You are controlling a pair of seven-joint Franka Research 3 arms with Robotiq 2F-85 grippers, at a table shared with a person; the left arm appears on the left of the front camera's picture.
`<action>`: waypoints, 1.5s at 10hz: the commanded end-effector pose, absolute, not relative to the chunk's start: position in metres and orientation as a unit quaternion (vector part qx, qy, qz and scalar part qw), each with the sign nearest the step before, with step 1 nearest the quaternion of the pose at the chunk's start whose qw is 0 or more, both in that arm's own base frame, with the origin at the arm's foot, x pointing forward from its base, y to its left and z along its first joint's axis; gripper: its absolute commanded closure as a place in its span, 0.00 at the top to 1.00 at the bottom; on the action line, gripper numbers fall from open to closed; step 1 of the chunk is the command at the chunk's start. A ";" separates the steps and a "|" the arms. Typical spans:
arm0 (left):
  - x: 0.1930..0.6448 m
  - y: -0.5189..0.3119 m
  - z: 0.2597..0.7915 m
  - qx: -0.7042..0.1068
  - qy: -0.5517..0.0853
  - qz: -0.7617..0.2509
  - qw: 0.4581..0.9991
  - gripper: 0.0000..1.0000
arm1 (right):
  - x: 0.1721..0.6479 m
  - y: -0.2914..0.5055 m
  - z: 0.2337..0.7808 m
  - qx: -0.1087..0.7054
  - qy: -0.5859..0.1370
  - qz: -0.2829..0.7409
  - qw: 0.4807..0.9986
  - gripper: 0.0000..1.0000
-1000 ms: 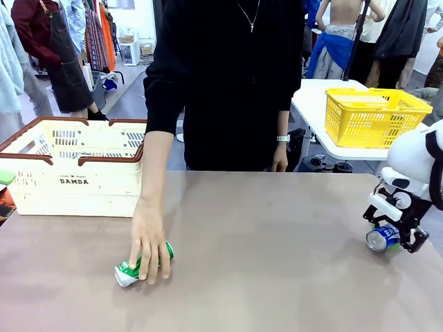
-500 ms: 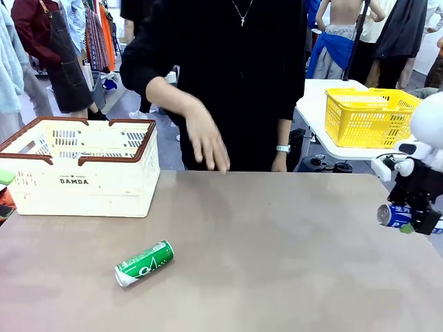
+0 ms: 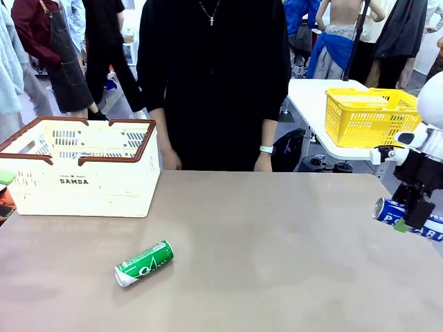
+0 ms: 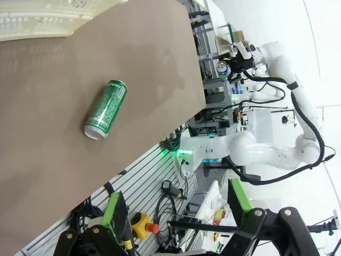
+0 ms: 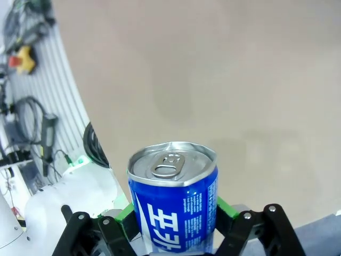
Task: Place the drinks into the Shopping basket.
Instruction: Pick up one drink and place it into the Shopping basket.
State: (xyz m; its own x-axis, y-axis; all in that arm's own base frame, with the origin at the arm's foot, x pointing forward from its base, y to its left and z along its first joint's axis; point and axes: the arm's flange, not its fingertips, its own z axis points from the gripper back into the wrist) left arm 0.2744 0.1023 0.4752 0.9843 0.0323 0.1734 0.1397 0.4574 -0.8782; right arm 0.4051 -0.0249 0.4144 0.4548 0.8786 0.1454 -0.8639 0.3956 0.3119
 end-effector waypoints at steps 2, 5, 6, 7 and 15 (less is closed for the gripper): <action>0.273 0.099 0.475 -0.527 -0.087 -0.026 0.845 1.00 | 0.408 -0.008 0.414 0.204 0.009 0.470 0.859 0.00; 0.273 0.099 0.475 -0.527 -0.087 -0.026 0.845 1.00 | 0.447 0.118 0.443 0.264 -0.026 0.320 0.910 0.00; 0.273 0.099 0.475 -0.527 -0.087 -0.026 0.845 1.00 | 0.459 0.166 0.443 0.278 -0.027 0.302 0.912 0.00; 0.273 0.099 0.475 -0.527 -0.087 -0.026 0.845 1.00 | 0.469 0.216 0.437 0.278 -0.023 0.288 0.916 0.00; 0.273 0.099 0.475 -0.527 -0.087 -0.026 0.845 1.00 | 0.449 0.388 0.319 0.168 -0.053 0.168 0.970 0.00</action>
State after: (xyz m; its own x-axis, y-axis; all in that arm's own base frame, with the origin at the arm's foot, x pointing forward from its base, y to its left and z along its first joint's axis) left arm 0.2744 0.1022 0.4753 0.9843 0.0322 0.1736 0.1399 0.4577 -0.8781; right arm 0.4521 0.3810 0.3065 0.9474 0.2953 0.1231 -0.3187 0.9049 0.2822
